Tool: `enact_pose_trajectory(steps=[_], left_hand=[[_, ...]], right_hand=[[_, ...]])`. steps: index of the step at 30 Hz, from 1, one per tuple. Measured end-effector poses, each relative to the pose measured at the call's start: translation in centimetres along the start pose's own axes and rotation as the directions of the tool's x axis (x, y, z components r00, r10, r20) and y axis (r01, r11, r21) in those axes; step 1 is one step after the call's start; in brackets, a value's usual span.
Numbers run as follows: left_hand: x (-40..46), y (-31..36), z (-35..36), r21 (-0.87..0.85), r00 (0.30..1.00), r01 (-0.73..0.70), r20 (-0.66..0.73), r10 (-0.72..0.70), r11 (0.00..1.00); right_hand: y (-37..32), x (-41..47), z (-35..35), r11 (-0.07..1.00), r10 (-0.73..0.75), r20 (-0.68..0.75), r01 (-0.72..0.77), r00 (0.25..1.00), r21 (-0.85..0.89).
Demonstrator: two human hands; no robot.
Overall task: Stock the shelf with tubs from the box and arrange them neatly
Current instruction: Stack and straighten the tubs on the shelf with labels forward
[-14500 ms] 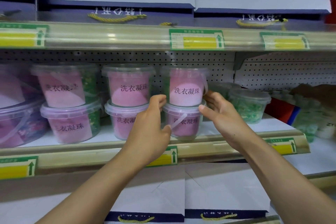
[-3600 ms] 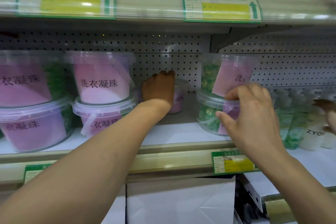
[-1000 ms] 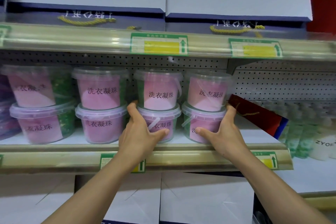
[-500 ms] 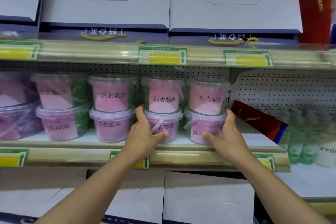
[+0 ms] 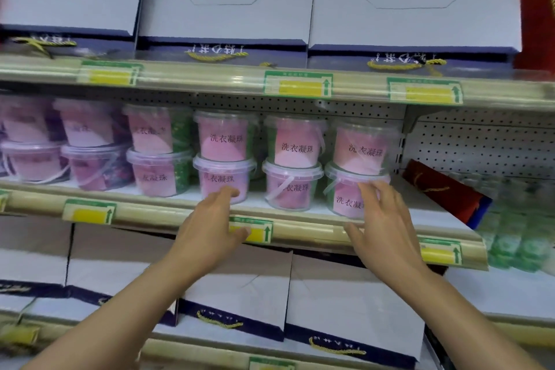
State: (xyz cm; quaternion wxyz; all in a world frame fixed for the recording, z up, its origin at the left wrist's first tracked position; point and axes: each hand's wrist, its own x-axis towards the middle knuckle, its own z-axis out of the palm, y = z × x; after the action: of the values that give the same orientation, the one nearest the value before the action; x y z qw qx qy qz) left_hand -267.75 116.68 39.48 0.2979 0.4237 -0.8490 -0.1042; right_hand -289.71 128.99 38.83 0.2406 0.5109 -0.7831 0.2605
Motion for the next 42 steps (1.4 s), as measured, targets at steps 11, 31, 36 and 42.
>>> enact_pose_trajectory(steps=[11, 31, 36, 42], left_hand=[[0.6, -7.6, -4.2, 0.02, 0.996, -0.085, 0.02, 0.084, 0.996], [6.4, -9.7, -2.8, -0.189, 0.953, -0.299, -0.006, 0.304, 0.935], [6.8, -9.2, -2.2, -0.206, 0.964, -0.267, -0.061, 0.26, 0.941], [6.9, -8.6, -1.3, -0.194, 0.968, -0.24, -0.125, 0.219, 0.951]], right_hand=[[-9.0, 1.1, 1.4, 0.996, 0.059, 0.067, -0.063, 0.996, 0.064], [-5.3, 3.0, 0.8, 0.853, 0.521, -0.134, -0.522, 0.843, 0.03], [-3.5, 4.0, 1.6, 0.887, 0.461, -0.151, -0.458, 0.875, 0.053], [-2.2, 4.4, 2.1, 0.909, 0.41, -0.233, -0.417, 0.882, 0.022]])
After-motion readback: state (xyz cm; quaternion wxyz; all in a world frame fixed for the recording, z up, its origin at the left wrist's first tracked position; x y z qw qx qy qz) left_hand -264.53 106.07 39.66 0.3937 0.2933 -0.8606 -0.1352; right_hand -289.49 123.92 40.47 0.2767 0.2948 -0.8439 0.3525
